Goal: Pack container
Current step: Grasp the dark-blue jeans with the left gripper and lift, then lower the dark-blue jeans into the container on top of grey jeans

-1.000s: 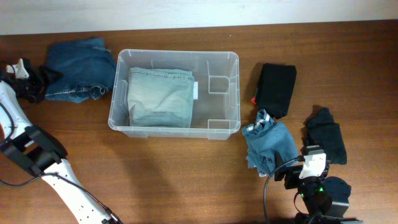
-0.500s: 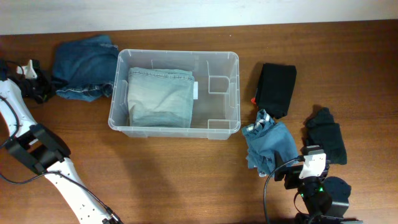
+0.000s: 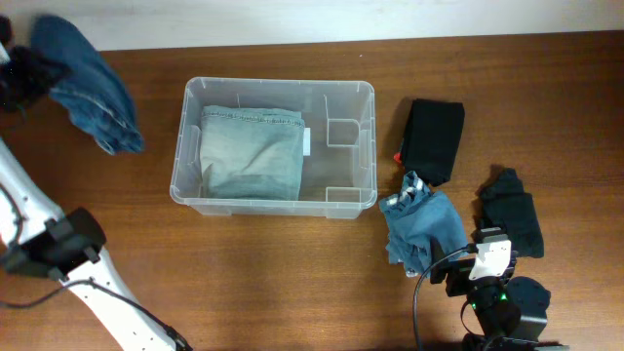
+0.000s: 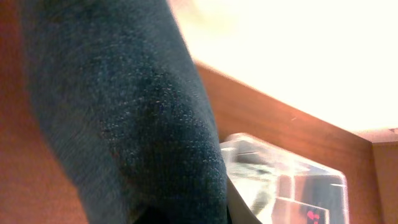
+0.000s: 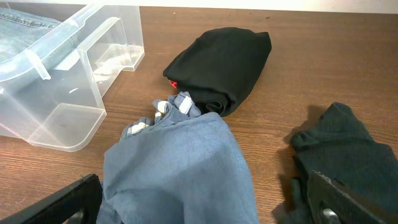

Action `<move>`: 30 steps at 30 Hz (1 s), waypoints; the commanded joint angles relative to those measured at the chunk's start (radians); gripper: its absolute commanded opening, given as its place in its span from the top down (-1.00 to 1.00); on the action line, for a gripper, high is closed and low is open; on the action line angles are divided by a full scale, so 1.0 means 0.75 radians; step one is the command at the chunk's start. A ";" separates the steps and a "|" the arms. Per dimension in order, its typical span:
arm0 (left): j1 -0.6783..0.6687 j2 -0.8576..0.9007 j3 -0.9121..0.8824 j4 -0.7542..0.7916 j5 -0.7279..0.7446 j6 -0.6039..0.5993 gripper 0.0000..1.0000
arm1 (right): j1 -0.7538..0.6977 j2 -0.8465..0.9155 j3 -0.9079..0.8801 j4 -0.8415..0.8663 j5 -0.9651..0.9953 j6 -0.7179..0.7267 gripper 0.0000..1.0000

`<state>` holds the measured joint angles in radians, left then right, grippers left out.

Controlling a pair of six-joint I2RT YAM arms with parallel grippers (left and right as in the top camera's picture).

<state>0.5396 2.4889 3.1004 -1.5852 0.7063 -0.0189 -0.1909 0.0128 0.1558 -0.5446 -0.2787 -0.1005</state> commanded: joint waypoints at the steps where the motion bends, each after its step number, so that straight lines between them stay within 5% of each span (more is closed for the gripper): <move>1: -0.110 -0.274 0.051 0.039 0.124 -0.025 0.99 | -0.007 -0.008 -0.007 -0.001 -0.002 0.012 -0.97; 8: -0.508 -0.416 0.047 -0.043 -0.115 -0.088 0.99 | -0.007 -0.008 -0.007 0.000 -0.002 0.011 -0.97; 18: -1.200 -0.230 -0.095 -0.082 -0.529 -0.298 0.99 | -0.007 -0.008 -0.007 -0.001 -0.002 0.011 -0.97; 30: -1.240 -0.144 -0.283 -0.137 -0.892 -0.416 0.99 | -0.007 -0.008 -0.007 -0.001 -0.002 0.011 -0.97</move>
<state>-0.4221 2.3974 2.9627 -1.6863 0.1135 -0.2962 -0.1909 0.0128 0.1558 -0.5446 -0.2787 -0.1005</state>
